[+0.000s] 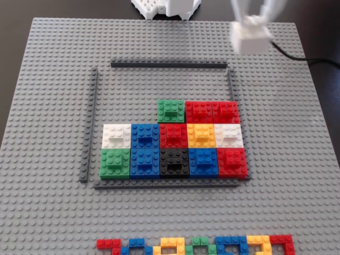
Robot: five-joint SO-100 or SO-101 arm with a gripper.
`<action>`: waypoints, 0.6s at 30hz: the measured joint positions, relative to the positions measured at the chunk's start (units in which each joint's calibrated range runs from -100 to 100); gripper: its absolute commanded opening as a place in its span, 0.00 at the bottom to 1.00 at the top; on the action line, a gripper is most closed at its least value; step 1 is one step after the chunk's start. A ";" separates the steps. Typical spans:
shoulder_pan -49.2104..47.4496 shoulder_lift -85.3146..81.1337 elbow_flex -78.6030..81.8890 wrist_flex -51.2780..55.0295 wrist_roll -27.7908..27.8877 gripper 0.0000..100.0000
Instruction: Grab the cube and place it into the grid
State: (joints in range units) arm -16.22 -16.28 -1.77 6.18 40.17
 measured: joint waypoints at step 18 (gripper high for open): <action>21.07 -20.44 22.68 -0.24 9.87 0.03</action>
State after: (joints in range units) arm 4.85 -36.73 20.92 5.93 50.04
